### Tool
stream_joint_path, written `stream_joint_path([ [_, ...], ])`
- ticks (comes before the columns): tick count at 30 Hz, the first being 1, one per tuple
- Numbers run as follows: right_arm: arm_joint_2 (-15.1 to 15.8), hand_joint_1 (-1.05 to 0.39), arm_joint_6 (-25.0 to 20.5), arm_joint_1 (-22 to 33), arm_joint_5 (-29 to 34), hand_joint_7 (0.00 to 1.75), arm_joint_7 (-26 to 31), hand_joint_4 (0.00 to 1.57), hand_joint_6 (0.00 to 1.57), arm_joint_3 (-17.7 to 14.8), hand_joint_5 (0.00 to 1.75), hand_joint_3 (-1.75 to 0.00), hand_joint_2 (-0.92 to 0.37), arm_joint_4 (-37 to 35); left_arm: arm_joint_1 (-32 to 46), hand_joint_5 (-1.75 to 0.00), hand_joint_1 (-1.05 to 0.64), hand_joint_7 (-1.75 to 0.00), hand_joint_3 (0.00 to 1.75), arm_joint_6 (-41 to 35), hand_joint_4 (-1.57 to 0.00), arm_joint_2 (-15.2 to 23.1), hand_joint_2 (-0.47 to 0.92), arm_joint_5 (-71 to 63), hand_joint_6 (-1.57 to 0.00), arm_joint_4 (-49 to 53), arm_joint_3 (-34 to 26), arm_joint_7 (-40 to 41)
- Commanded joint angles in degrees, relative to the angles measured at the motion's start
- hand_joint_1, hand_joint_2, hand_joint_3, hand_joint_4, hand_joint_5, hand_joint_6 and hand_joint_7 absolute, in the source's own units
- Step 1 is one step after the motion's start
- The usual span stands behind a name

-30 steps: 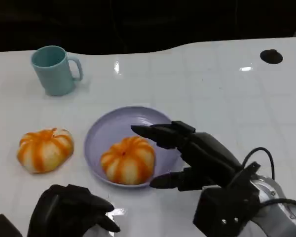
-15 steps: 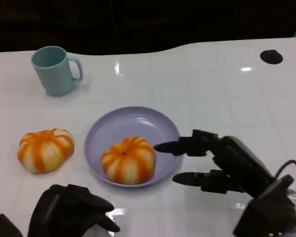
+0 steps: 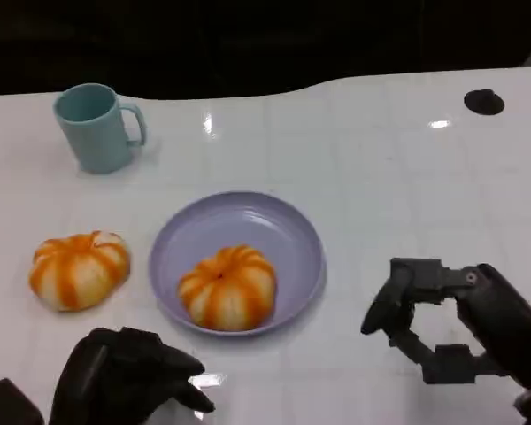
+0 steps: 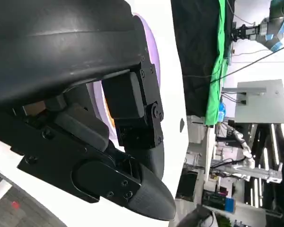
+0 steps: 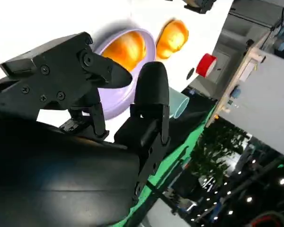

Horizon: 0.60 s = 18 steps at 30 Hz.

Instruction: Grasp the bread from the table and place it into the plate.

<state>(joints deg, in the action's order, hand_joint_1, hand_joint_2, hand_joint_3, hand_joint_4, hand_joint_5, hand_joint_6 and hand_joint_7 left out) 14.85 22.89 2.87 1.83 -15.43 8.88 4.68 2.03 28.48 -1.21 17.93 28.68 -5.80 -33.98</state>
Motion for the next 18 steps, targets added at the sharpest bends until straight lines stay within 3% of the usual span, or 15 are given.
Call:
stream_joint_path([
  [1, -1.15, -0.05, 1.64, 2.98, 0.13, 1.4, 1.35, 0.83, 0.77, -1.04, 1.72, -1.27, -0.43, -0.51, -0.19, -0.36, -1.05, -0.13, 0.0, 1.04, -1.57, 0.69, 0.79, -0.68, -1.57, 0.56, -0.37, 0.83],
  [8, -2.47, -0.06, 4.32, 4.28, 1.84, 1.46, 2.83, 0.8, 0.75, -1.11, 1.75, -1.33, -0.42, -3.59, 0.3, -0.37, -1.05, -0.14, 0.0, 1.26, -1.57, 0.44, 0.79, -0.37, -1.57, 0.01, -0.44, 0.57],
  [18, -3.45, -0.1, 6.78, 4.66, 2.53, 1.45, 3.26, 0.8, 0.74, -1.18, 1.75, -1.28, -0.46, -6.71, 1.43, -0.36, -1.05, -0.13, 0.0, 0.51, -1.57, 0.73, 0.78, 0.58, -1.57, -1.66, -0.16, -0.22],
])
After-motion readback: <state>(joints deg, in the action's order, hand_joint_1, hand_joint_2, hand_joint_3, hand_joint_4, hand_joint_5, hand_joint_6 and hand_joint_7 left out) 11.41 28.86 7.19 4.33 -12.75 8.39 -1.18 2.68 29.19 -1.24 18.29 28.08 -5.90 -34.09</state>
